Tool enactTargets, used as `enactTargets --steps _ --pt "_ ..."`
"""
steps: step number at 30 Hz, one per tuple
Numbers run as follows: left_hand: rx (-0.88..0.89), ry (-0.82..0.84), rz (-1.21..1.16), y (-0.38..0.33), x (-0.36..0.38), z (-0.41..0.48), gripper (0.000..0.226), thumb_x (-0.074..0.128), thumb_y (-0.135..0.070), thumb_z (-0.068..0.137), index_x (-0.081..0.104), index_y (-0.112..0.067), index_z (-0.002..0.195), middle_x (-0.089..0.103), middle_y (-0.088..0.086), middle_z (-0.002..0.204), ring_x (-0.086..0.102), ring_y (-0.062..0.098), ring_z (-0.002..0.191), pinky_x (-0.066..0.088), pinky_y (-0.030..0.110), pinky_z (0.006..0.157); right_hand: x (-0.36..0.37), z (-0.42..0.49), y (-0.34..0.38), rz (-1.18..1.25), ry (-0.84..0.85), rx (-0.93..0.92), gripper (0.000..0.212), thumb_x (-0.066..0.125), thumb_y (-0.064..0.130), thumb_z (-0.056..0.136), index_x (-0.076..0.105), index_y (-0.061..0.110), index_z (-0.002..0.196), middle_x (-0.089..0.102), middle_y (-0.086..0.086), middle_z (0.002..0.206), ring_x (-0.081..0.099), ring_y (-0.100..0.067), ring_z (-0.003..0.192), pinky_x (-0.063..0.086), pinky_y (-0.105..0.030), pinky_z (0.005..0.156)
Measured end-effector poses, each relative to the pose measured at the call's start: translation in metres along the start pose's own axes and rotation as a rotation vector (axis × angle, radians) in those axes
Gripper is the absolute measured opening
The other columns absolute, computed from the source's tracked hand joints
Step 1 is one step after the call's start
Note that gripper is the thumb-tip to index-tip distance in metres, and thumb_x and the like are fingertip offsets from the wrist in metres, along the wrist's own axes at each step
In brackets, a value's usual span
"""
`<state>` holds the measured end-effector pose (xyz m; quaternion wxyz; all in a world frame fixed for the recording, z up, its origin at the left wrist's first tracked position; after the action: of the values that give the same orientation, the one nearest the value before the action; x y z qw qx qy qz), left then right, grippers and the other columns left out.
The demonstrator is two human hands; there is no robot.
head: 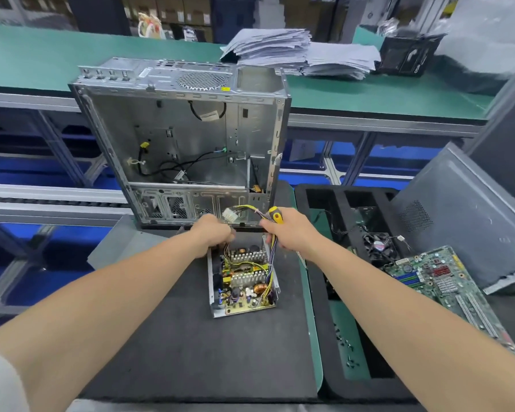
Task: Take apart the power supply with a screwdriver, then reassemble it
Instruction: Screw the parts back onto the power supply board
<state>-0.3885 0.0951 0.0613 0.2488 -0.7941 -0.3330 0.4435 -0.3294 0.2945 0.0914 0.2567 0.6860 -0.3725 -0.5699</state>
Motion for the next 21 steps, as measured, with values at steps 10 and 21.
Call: enactTargets --steps 10,21 --pt "0.175 0.065 -0.505 -0.021 -0.013 -0.043 0.017 0.080 -0.018 0.091 0.071 -0.007 0.101 0.078 0.007 0.098 0.079 0.022 0.087 0.060 0.028 0.064 0.007 -0.003 0.000 0.252 0.032 -0.079 0.016 0.058 0.029 0.106 0.062 0.014 0.108 0.075 -0.009 0.085 0.064 -0.020 0.056 0.052 -0.033 0.054" --pt "0.011 -0.061 -0.810 -0.055 0.029 -0.052 0.005 0.078 -0.018 0.092 0.073 -0.021 0.093 0.072 -0.005 0.073 0.064 0.004 0.061 0.045 0.020 0.050 -0.016 -0.029 0.005 0.375 0.351 -0.152 0.026 0.060 0.021 0.107 0.057 0.005 0.128 0.072 -0.021 0.104 0.070 -0.026 0.079 0.054 -0.029 0.059"
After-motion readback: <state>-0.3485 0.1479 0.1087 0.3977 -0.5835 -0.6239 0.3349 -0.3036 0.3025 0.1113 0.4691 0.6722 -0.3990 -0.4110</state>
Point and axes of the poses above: each hand's wrist, its own z-axis towards the middle knuckle, its own x-axis out of the palm, y = z × x, the point moved 2 cm from there along z, towards the middle knuckle
